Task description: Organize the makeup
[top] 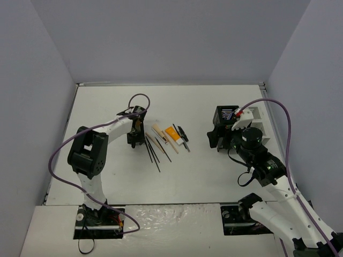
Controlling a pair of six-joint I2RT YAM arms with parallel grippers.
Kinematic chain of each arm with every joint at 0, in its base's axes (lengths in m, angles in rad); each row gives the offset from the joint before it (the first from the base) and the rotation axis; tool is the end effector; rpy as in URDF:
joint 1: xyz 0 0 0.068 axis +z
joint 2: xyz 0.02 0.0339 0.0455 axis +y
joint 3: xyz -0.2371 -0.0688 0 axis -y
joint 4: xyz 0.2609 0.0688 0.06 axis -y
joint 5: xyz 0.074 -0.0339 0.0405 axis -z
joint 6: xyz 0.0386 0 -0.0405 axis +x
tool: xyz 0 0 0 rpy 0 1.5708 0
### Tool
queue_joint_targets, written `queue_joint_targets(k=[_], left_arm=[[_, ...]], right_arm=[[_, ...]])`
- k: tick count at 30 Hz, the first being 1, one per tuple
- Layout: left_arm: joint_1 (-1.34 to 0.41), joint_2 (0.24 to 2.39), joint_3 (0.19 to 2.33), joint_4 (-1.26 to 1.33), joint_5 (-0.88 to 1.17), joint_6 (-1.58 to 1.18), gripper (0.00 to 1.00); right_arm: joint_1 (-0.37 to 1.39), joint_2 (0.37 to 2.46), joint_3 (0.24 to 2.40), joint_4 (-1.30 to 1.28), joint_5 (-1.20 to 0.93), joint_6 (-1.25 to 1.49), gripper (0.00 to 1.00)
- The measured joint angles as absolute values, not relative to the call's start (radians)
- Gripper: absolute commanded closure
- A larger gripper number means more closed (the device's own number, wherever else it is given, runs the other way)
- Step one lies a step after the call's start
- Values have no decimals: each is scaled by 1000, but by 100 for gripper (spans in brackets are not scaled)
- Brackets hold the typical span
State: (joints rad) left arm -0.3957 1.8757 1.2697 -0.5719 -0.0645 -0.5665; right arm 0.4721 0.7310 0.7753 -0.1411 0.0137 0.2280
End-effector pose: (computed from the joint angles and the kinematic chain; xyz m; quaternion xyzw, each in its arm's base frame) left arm 0.3542 -0.1453 0.1364 -0.0899 0.9761 -0.0622 0.1876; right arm 0.1904 0.0966 0.3324 -0.0856 0.7355 0.2257 0.6330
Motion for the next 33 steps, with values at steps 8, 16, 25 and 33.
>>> queue_joint_targets(k=[8,16,25,33], left_arm=[[-396,1876,1260,-538,-79,-592,100],[-396,1795,1166,-503,-88,-596,100],[-423,1350,1015,-304,-28,-482,100],[-611,1177,964,-59,89,-323,100]], right_arm=[[472,724,775,-148,21,228,0],[472,745,785,-157,-11,235,0],[472,929,956,-154,-203,304,0],[479,1058,1088,-43,-343,367,4]])
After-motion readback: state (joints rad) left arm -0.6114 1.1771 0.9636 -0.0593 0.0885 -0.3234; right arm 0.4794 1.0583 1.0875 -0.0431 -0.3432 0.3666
